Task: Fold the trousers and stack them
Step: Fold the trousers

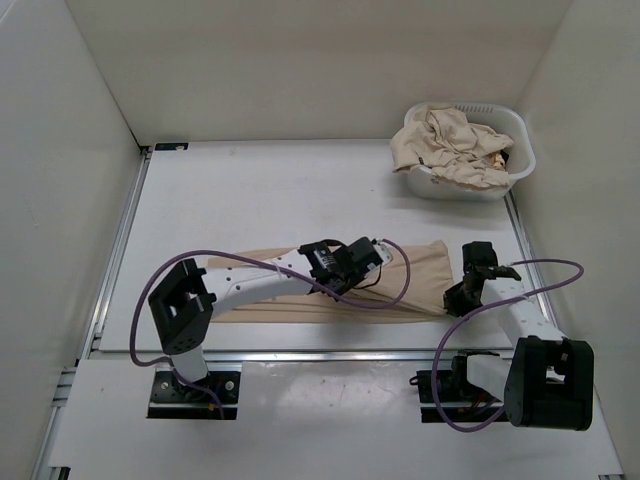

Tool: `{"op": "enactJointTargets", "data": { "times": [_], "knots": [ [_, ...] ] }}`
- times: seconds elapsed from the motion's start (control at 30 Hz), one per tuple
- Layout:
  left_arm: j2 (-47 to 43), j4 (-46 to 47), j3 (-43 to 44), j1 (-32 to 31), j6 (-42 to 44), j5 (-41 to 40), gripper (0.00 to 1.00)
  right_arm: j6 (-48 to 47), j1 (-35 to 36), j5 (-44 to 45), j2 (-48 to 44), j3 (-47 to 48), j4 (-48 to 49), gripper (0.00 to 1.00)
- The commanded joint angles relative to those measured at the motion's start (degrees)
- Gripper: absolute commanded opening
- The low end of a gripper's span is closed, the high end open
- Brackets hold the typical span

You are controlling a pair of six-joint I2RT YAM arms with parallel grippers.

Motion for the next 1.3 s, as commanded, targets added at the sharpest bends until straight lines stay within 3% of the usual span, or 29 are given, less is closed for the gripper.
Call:
{"op": "enactJointTargets", "data": {
  "times": [0.0, 0.1, 0.2, 0.27, 0.33, 0.43, 0.57, 0.67, 0.77, 0.9, 1.03, 1.27],
  "knots": [
    [-2.25, -5.67, -3.14, -1.72, -0.05, 1.66, 0.14, -2.97, -0.63, 5.84, -0.33, 0.72, -5.92, 0.02],
    [-1.02, -5.67, -7.01, -2.52, -0.05, 3.06, 0.14, -3.50, -0.63, 5.85, 0.19, 1.24, -6.62, 0.02],
    [1.00, -5.67, -8.25, -3.05, -0.05, 4.82, 0.14, -4.20, -0.63, 6.38, 0.20, 1.86, -7.68, 0.09],
    [2.32, -4.88, -8.77, -3.05, -0.05, 3.43, 0.14, -4.90, -0.63, 6.90, 0.20, 2.38, -8.64, 0.28],
    [3.02, -4.88, -8.78, -3.05, -0.05, 2.89, 0.37, -6.39, -0.63, 8.56, 0.20, 4.14, -11.19, 0.51],
    [2.51, -4.88, -7.55, -3.05, -0.05, 2.89, 0.71, -8.25, -0.63, 10.33, -1.91, 8.01, -16.37, 0.58],
    [-0.57, -6.37, -4.92, -3.05, -0.05, 0.79, 0.85, -11.49, -0.63, 12.43, -7.34, 14.24, -22.70, 0.64],
    [-2.50, -9.01, -0.44, -1.83, -0.05, 0.16, 0.87, -15.43, -0.63, 11.40, -9.29, 16.80, -22.63, 0.67],
    [-4.26, -11.04, 8.08, 2.03, -0.05, 5.25, 0.88, -18.79, -0.63, 5.44, -7.37, 16.02, -17.80, 0.67],
    [-0.07, -11.04, 15.65, 15.71, -0.05, 12.63, 0.87, -20.64, -0.63, -0.20, -3.06, 13.30, -10.51, 0.67],
    [7.31, -11.04, 21.53, 22.42, -0.05, 22.97, 0.88, -22.05, -1.24, -3.90, 0.45, 9.35, -3.66, 0.67],
    [11.90, -8.05, 20.85, 22.44, -0.05, 37.84, 0.92, -24.69, -3.09, -6.81, 2.48, 4.68, 0.14, 0.66]
  ]
}}
